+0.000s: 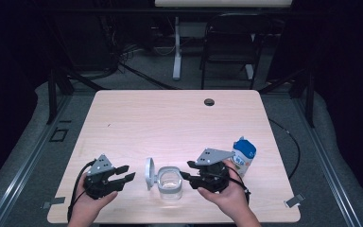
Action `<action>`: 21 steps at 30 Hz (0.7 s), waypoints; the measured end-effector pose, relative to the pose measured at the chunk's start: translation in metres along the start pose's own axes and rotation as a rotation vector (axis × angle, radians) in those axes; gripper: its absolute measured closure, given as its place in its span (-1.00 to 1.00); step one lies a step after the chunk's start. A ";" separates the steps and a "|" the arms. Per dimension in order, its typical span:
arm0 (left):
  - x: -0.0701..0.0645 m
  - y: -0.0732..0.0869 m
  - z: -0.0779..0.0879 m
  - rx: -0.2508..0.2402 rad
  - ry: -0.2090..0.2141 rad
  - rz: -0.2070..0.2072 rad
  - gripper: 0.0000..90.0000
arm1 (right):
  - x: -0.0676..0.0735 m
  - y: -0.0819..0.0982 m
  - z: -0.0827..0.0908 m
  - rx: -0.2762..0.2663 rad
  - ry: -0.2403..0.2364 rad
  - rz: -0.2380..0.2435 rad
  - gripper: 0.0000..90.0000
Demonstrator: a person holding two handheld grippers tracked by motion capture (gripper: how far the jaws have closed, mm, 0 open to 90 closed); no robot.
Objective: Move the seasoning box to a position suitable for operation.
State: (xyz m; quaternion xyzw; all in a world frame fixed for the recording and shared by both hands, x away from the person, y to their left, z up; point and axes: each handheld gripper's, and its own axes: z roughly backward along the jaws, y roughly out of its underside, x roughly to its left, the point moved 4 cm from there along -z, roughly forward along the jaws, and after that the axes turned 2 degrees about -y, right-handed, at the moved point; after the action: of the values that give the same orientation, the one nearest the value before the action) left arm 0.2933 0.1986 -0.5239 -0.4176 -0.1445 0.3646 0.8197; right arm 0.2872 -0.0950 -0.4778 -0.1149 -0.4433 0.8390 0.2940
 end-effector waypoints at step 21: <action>0.013 0.001 0.006 -0.025 0.000 0.058 0.33 | -0.034 -0.001 0.055 -0.064 0.092 -0.097 0.06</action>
State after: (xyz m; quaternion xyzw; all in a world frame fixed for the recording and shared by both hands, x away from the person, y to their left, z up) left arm 0.2987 0.2122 -0.5221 -0.4317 -0.1369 0.3865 0.8034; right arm 0.2896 -0.1518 -0.4469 -0.1413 -0.4610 0.8029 0.3505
